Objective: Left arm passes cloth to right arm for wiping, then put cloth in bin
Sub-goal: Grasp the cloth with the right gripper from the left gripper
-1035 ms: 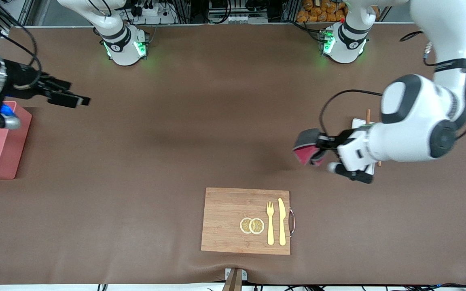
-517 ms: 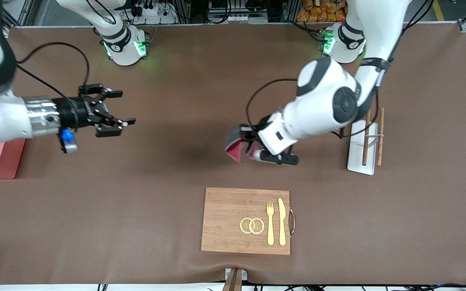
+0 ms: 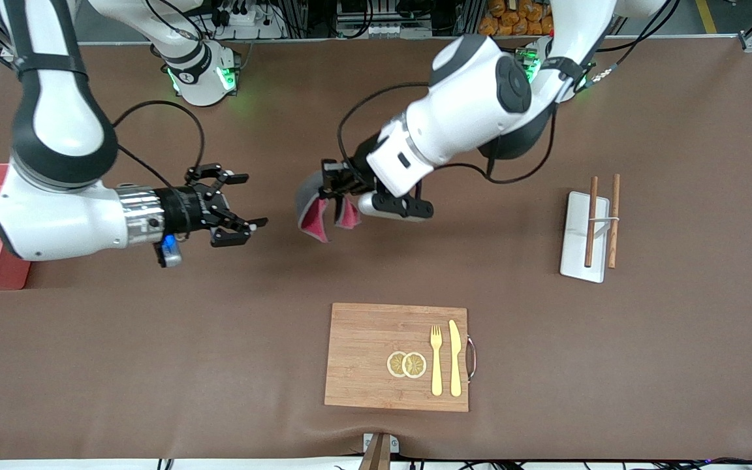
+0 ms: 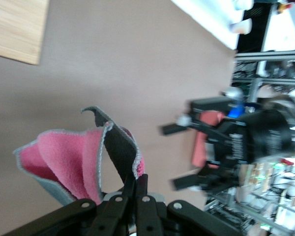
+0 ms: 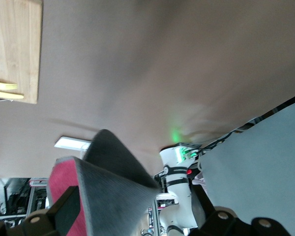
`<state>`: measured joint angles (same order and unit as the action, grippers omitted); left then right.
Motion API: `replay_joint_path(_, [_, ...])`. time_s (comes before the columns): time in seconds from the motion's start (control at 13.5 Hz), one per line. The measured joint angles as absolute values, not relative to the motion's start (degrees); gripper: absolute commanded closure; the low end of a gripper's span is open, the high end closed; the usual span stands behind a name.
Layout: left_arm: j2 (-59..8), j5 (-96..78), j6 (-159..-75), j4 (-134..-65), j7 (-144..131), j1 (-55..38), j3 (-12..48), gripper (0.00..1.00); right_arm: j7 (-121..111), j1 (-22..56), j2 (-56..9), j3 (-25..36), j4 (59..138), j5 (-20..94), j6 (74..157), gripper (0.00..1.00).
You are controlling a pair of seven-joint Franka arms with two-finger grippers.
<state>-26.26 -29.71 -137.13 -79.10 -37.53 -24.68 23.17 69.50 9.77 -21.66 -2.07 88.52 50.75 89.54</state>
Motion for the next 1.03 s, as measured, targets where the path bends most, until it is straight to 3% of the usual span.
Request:
replay_joint_path(0.15, [-26.3, -29.7, -140.0, -79.2, -38.3, -26.2, 23.3, 1.00, 69.8, 11.4, -22.1, -2.1, 88.5, 52.1, 91.0, 0.01])
replay_joint_path(0.37, [-26.6, -29.7, -141.5, -79.5, -38.3, -26.7, 23.2, 1.00, 71.1, 12.4, -22.2, -2.1, 88.5, 53.7, 91.5, 0.52])
replay_joint_path(0.52, [-26.8, -29.7, -141.6, -79.5, -38.3, -26.7, 23.1, 1.00, 71.3, 13.3, -22.2, -2.1, 88.5, 53.9, 92.7, 1.00])
replay_joint_path(1.03, [-26.9, -29.7, -141.7, -79.5, -38.3, -26.7, 23.0, 1.00, 71.5, 14.8, -22.2, -2.0, 88.0, 53.9, 94.1, 1.00])
